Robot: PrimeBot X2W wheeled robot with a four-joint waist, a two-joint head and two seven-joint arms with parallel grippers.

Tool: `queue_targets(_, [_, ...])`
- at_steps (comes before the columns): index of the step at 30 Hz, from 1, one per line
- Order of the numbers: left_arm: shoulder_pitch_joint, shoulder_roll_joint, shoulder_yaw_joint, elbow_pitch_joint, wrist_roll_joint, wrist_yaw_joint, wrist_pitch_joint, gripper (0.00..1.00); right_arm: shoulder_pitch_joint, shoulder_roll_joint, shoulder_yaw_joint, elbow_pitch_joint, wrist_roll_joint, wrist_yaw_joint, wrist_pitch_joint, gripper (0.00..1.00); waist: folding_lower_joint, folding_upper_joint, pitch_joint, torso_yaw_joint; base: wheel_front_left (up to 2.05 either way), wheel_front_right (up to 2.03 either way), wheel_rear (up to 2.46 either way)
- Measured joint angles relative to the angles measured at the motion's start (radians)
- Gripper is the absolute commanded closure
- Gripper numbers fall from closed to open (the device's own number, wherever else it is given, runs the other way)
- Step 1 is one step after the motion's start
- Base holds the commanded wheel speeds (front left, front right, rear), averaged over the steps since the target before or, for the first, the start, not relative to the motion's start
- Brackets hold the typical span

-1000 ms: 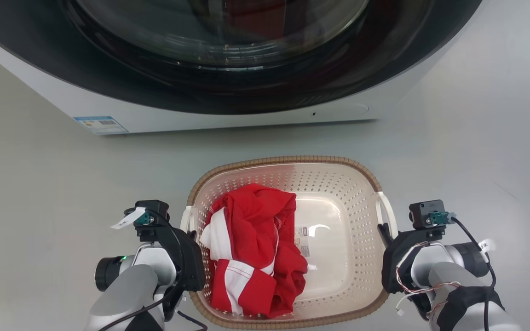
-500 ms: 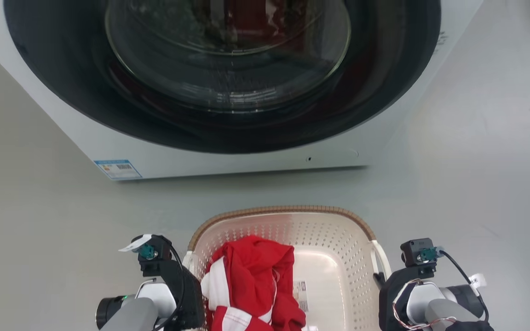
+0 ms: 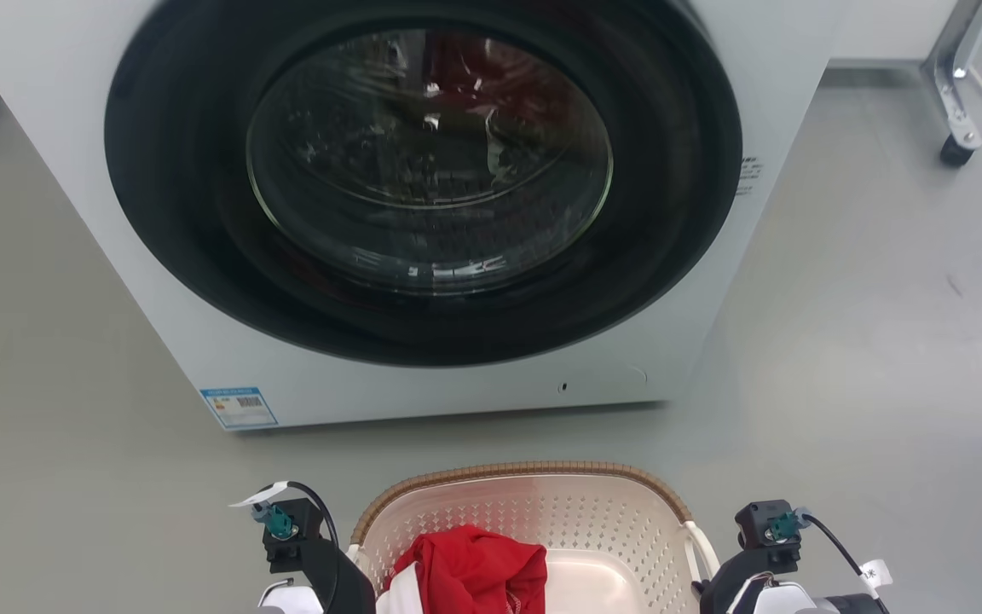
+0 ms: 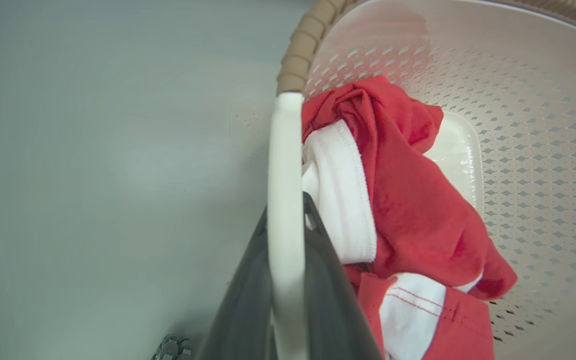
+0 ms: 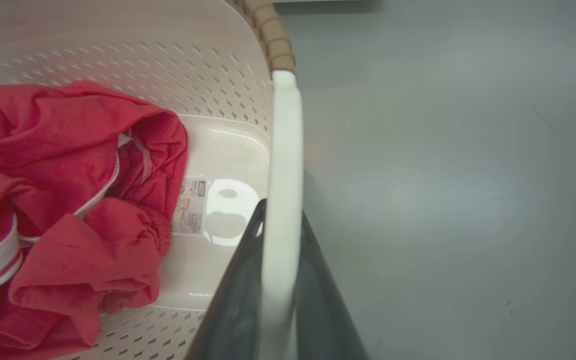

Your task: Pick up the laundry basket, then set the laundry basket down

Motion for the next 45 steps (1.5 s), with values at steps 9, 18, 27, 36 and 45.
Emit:
queue_targets(9, [0.001,0.002,-0.015,0.016,-0.014,0.001,0.041,1.00,0.014,0.001,0.028,-0.009,0.049,-0.016,0.041,1.00,0.0000,0.0000,-0.089,-0.005,0.00,0.00,0.00])
queue_targets(18, [0.007,0.000,-0.030,0.023,-0.049,0.010,0.061,1.00,0.016,0.001,0.051,0.000,0.065,-0.021,0.070,1.00,0.0000,0.0000,-0.137,-0.009,0.00,0.00,0.00])
queue_targets(27, [0.023,-0.002,-0.044,0.024,-0.061,0.017,0.064,1.00,0.016,0.004,0.063,0.020,0.083,-0.025,0.083,1.00,0.0001,0.0000,-0.143,-0.014,0.00,0.00,0.00])
queue_targets(36, [0.025,-0.003,-0.052,0.024,-0.076,0.026,0.072,1.00,0.016,0.005,0.077,0.026,0.100,-0.025,0.085,1.00,0.0001,0.0001,-0.144,-0.015,0.00,0.00,0.00])
queue_targets(45, [0.025,-0.002,-0.067,0.029,-0.095,0.034,0.072,1.00,0.016,0.004,0.093,0.021,0.118,-0.030,0.092,1.00,0.0001,0.0002,-0.144,-0.016,0.00,0.00,0.00])
